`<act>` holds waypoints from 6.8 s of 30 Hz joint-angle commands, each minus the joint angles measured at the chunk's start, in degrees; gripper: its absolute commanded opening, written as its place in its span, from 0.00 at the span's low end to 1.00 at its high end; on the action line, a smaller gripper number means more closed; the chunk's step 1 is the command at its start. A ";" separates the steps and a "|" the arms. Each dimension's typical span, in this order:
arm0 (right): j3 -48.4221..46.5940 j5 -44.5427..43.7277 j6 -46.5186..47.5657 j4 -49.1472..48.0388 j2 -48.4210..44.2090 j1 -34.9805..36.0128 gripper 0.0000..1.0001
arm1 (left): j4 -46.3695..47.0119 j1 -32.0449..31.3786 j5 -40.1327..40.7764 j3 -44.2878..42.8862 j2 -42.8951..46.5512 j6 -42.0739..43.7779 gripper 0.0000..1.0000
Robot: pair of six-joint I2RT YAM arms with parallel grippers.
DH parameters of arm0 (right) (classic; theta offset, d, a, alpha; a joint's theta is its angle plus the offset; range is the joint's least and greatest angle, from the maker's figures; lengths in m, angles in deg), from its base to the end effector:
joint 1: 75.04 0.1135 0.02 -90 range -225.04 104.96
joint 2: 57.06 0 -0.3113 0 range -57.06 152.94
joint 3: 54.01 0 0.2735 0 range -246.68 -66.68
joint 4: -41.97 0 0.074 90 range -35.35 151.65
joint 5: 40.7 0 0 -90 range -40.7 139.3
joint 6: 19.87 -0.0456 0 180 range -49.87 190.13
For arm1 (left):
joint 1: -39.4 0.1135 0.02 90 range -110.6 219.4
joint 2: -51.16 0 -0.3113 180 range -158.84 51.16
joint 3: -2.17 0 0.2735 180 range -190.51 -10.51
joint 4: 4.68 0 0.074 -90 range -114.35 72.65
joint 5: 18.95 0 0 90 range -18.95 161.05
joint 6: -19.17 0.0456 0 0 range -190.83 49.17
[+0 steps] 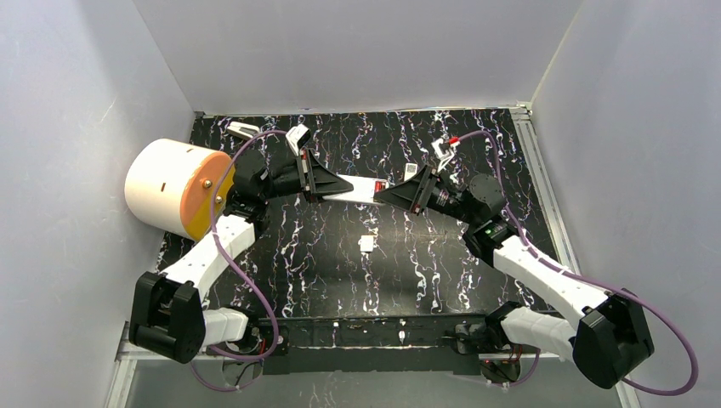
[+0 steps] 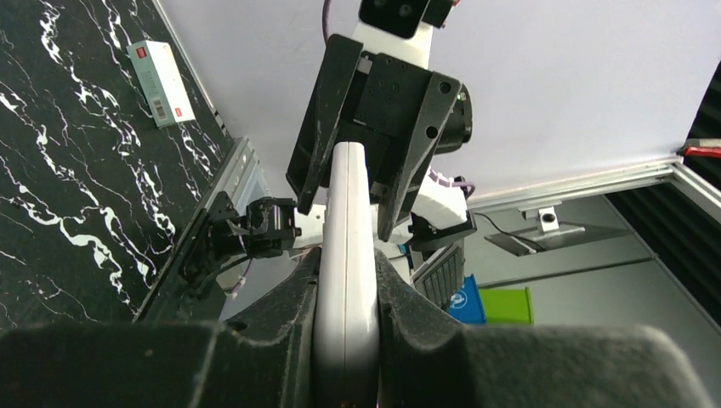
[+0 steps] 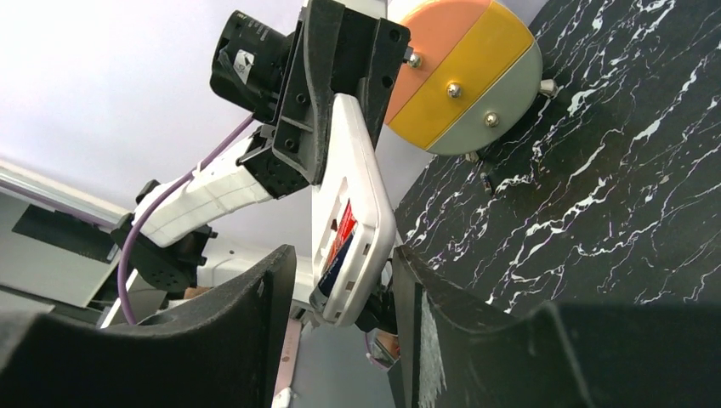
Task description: Load the batteries into the remote control
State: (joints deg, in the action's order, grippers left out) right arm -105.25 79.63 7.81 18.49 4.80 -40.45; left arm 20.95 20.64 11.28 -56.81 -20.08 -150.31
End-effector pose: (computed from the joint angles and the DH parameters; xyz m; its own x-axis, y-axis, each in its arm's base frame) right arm 0.1948 0.1623 0.3628 -0.7077 0.4404 -0.5524 -0.5781 0.0884 0.8111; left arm 0.2539 -0.1278 0.3726 -0.9018 -0.2165 -0.3741 0.3902 -0.0354 -0.9201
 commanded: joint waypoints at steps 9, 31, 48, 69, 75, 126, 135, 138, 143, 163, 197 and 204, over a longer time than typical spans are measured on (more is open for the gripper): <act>-3.84 4.92 3.46 1.20 -0.11 -2.99 0.44 | -0.06 0.62 -4.97 -2.83 0.93 2.12 0.00; -15.42 2.37 22.00 22.80 1.03 -3.06 0.68 | -5.19 1.75 -3.19 -2.00 2.02 8.54 0.00; -18.28 -21.29 36.79 48.80 18.05 2.34 0.81 | -57.45 7.51 26.34 -1.24 6.11 44.86 0.00; -38.79 -16.72 93.80 68.19 44.13 13.74 0.81 | -70.63 14.54 34.33 -8.15 2.14 50.23 0.00; -38.58 -17.84 95.30 66.90 45.63 14.90 0.82 | -70.72 16.13 33.91 -7.45 2.72 50.23 0.00; -32.02 -10.19 89.04 57.41 33.61 15.60 0.50 | -50.84 9.98 17.43 4.35 0.10 45.24 0.00; -32.13 -9.26 87.15 55.55 32.58 16.26 0.50 | -50.30 7.71 16.30 3.69 -0.42 45.07 0.00; -32.74 -9.70 87.36 55.82 33.16 16.79 0.50 | -50.18 7.45 15.75 3.51 -0.65 44.81 0.00; -33.53 -10.96 87.80 56.26 34.07 17.49 0.50 | -50.01 7.10 14.36 3.41 -1.15 45.04 0.00; -34.86 -12.89 88.34 56.18 35.60 18.33 0.50 | -50.44 6.46 10.94 2.92 -1.95 46.77 0.00; -37.64 -11.70 88.32 57.43 37.42 19.10 0.50 | -50.61 4.59 8.97 2.22 -2.72 47.53 0.00; -39.60 -8.53 88.16 59.10 38.05 19.35 0.51 | -45.04 3.68 7.74 4.40 -1.64 43.87 0.00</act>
State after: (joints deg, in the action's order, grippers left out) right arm -141.14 67.08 95.65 80.10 42.29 -21.72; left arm -28.01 25.95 25.44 -53.18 -22.68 -103.65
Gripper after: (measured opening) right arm 0.578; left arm 0.189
